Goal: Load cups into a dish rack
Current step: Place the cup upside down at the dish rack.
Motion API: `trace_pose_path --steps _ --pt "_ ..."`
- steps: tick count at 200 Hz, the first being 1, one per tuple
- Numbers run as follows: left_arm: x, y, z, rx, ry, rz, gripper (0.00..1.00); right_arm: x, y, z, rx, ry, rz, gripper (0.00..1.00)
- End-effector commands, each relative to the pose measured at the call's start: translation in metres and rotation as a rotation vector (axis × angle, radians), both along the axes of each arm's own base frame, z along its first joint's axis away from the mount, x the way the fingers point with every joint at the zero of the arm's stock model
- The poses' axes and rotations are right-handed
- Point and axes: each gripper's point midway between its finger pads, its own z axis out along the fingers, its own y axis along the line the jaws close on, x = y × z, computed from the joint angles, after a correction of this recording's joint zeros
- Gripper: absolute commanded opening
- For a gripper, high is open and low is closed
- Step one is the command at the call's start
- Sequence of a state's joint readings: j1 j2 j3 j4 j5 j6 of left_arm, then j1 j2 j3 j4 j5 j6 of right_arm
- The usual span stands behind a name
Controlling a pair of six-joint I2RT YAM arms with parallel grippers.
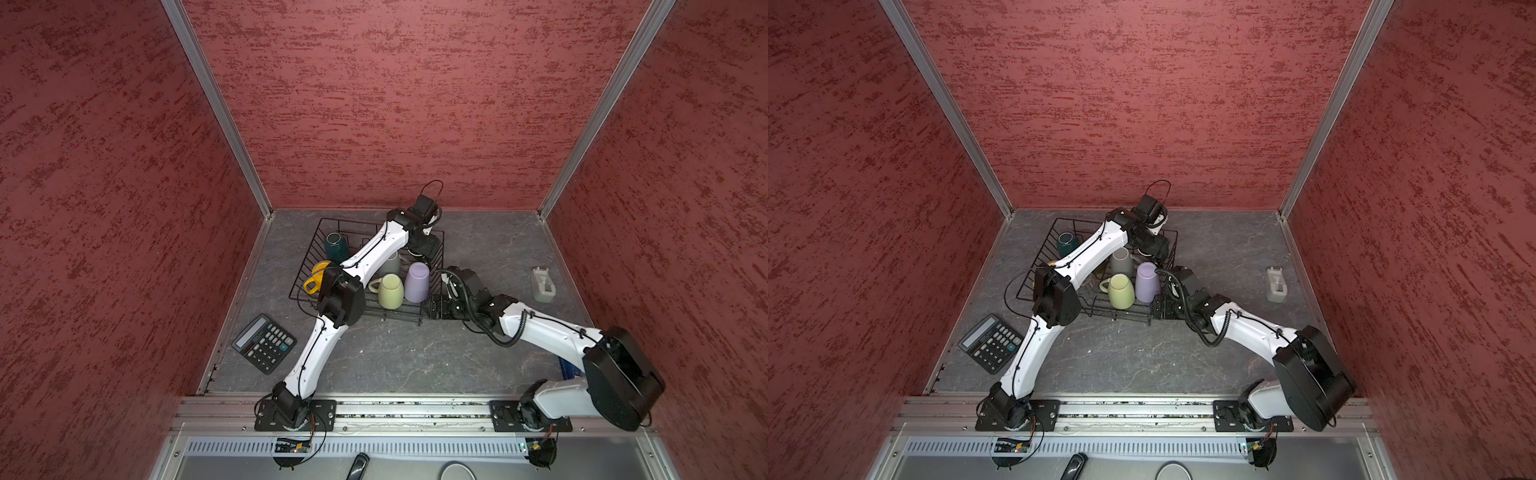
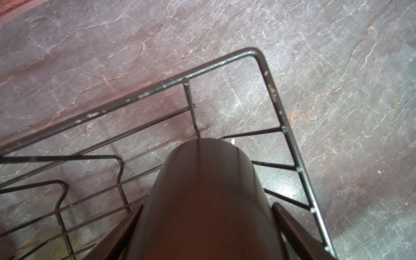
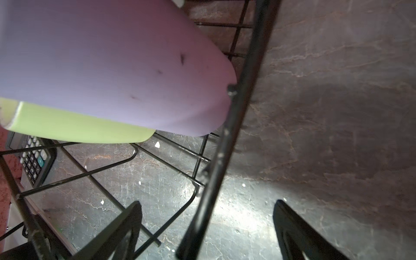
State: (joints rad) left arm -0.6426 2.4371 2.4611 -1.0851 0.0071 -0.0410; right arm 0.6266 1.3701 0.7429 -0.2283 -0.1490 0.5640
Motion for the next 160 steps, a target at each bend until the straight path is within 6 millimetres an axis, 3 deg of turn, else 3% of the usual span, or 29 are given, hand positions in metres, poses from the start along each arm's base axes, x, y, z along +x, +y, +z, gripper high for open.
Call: trace_pose_path --steps 1,52,97,160 --pt "0.007 -0.009 0.002 -0.034 -0.017 -0.003 0.42 0.003 -0.009 0.015 -0.013 -0.044 -0.049 0.95" --pt "0.005 -0.010 -0.004 -0.030 -0.002 -0.015 0.68 0.015 -0.023 0.054 0.037 -0.146 -0.127 0.99" --pt "0.005 -0.011 0.003 -0.040 -0.011 -0.022 1.00 0.028 -0.043 0.079 0.076 -0.200 -0.189 0.99" --pt "0.005 -0.010 0.013 -0.045 -0.031 -0.026 1.00 0.046 -0.065 0.102 0.120 -0.255 -0.249 0.99"
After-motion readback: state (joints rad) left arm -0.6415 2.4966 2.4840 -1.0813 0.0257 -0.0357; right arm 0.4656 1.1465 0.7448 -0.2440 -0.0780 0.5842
